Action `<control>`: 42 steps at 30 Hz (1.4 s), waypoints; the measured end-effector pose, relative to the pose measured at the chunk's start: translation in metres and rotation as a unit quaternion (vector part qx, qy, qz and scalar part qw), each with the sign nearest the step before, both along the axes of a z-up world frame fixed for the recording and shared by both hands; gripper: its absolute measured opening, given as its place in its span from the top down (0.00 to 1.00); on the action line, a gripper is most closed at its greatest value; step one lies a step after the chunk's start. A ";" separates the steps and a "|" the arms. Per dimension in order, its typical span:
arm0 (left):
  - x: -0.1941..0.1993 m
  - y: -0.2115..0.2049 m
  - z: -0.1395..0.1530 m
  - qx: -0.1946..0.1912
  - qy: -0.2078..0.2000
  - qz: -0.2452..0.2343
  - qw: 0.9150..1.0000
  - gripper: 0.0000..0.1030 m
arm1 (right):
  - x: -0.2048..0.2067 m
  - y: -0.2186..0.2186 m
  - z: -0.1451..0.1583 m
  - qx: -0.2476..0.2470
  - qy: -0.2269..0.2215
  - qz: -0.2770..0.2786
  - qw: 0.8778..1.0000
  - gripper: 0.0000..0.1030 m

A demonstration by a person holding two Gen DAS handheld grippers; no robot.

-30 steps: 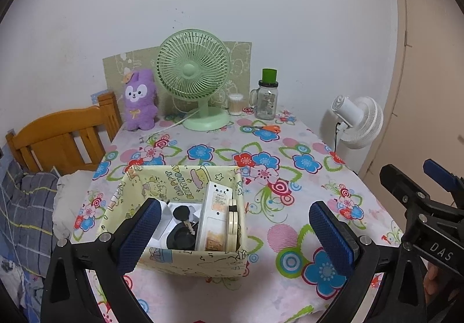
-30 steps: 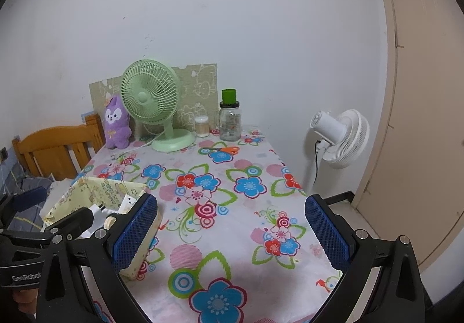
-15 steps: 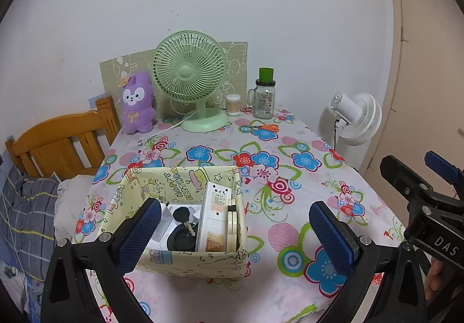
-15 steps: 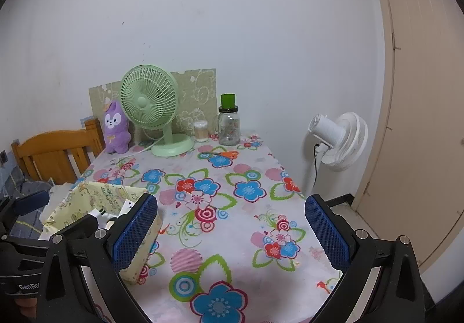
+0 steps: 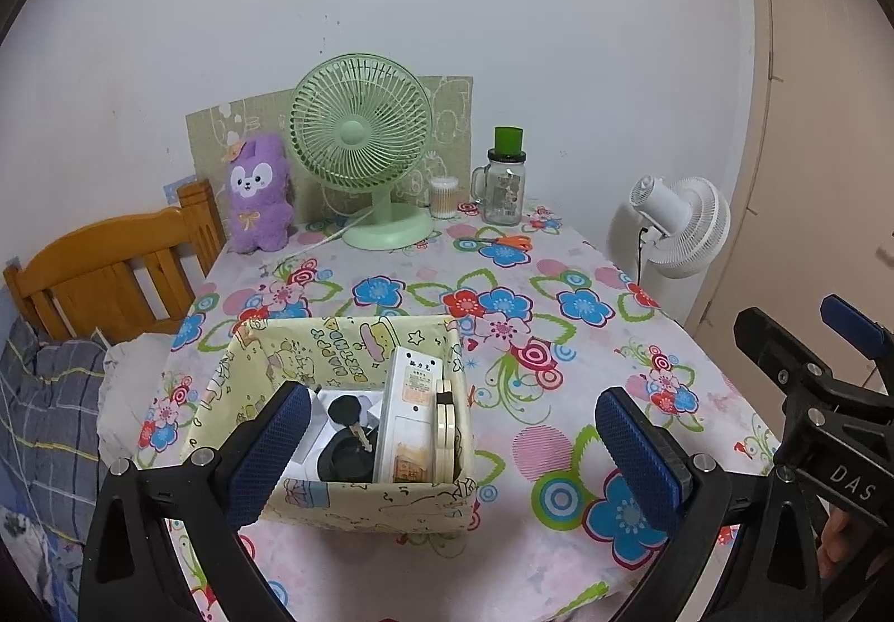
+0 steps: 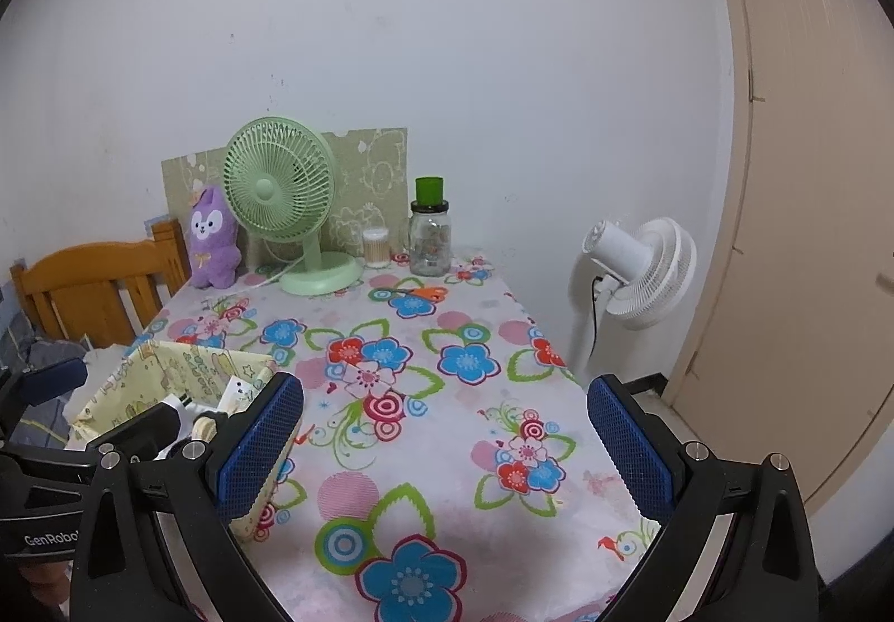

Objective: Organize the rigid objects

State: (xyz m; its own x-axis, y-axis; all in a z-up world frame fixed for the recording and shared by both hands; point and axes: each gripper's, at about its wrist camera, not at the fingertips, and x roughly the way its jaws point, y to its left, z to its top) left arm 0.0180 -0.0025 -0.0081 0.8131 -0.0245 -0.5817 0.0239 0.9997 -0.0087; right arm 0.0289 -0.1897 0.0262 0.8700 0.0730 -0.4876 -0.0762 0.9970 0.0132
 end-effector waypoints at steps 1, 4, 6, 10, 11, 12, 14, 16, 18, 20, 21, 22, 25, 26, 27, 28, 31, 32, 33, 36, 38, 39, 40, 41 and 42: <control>0.000 0.000 0.000 0.000 -0.001 0.001 1.000 0.00 | 0.000 0.000 0.000 0.000 0.001 0.001 1.000 0.00; 0.000 0.000 0.000 0.000 -0.002 0.002 1.000 0.00 | -0.001 -0.001 0.000 0.001 0.001 0.003 1.000 0.00; 0.000 0.000 -0.001 0.000 -0.004 0.001 1.000 0.00 | -0.001 -0.001 0.000 0.001 0.001 0.003 1.000 0.00; 0.000 -0.002 0.000 0.004 -0.004 0.001 1.000 0.00 | -0.001 -0.001 0.000 0.000 0.003 0.003 1.000 0.00; 0.000 -0.002 0.001 0.004 -0.004 0.001 1.000 0.00 | -0.001 -0.001 0.000 0.001 0.002 0.003 1.000 0.00; 0.000 -0.002 0.001 0.005 -0.004 0.003 1.000 0.00 | -0.001 -0.001 0.000 0.001 0.002 0.003 1.000 0.00; 0.000 -0.002 0.001 0.004 -0.005 0.005 1.000 0.00 | -0.001 -0.001 0.000 0.004 0.004 0.005 1.000 0.00; 0.000 -0.002 0.002 0.002 -0.005 0.006 1.000 0.00 | 0.000 -0.002 0.000 0.005 0.006 0.007 1.000 0.00; 0.000 -0.002 0.002 0.003 -0.005 0.007 1.000 0.00 | 0.000 -0.001 0.000 0.002 0.006 0.008 1.000 0.00; 0.000 -0.001 0.002 0.004 -0.006 0.007 1.000 0.00 | 0.001 -0.001 0.001 0.001 0.005 0.008 1.000 0.00; 0.000 -0.001 0.002 0.004 -0.006 0.007 1.000 0.00 | 0.001 -0.001 0.001 0.001 0.005 0.008 1.000 0.00; 0.000 -0.001 0.002 0.004 -0.006 0.007 1.000 0.00 | 0.001 0.000 0.001 0.002 0.006 0.010 1.000 0.00; 0.000 -0.001 0.002 0.004 -0.005 0.010 1.000 0.00 | 0.002 0.001 0.001 0.002 0.005 0.011 1.000 0.00; 0.001 0.000 0.002 0.004 -0.004 0.012 1.000 0.00 | 0.002 0.001 0.001 0.002 0.005 0.012 1.000 0.00; 0.001 0.000 0.001 0.003 -0.003 0.012 1.000 0.00 | 0.002 0.001 0.001 0.002 0.005 0.012 1.000 0.00; 0.002 0.000 0.001 0.002 -0.002 0.013 1.000 0.00 | 0.002 0.002 0.001 0.002 0.006 0.013 1.000 0.00; 0.002 0.001 0.001 0.001 -0.001 0.015 1.000 0.00 | 0.003 0.003 0.001 0.000 0.005 0.014 1.000 0.00; 0.002 0.001 0.001 0.000 -0.002 0.015 1.000 0.00 | 0.003 0.003 0.001 -0.001 0.005 0.015 1.000 0.00; 0.002 0.001 0.001 0.000 -0.002 0.015 1.000 0.00 | 0.003 0.003 0.001 -0.001 0.005 0.015 1.000 0.00; 0.002 0.001 0.000 0.000 -0.002 0.014 1.000 0.00 | 0.004 0.004 0.000 -0.001 0.005 0.014 1.000 0.00; 0.002 0.002 0.000 -0.001 0.000 0.015 1.000 0.00 | 0.004 0.004 0.000 -0.001 0.005 0.015 1.000 0.00; 0.002 0.002 -0.001 -0.002 0.001 0.015 1.000 0.00 | 0.004 0.004 0.000 -0.002 0.006 0.015 1.000 0.00; 0.003 0.002 -0.001 -0.002 0.002 0.015 1.000 0.00 | 0.004 0.004 0.000 -0.002 0.006 0.015 1.000 0.00; 0.003 0.002 -0.001 -0.003 0.003 0.015 1.000 0.00 | 0.004 0.004 0.000 -0.003 0.006 0.014 1.000 0.00; 0.003 0.003 -0.001 -0.003 0.004 0.015 1.000 0.00 | 0.005 0.004 0.000 -0.003 0.007 0.014 1.000 0.00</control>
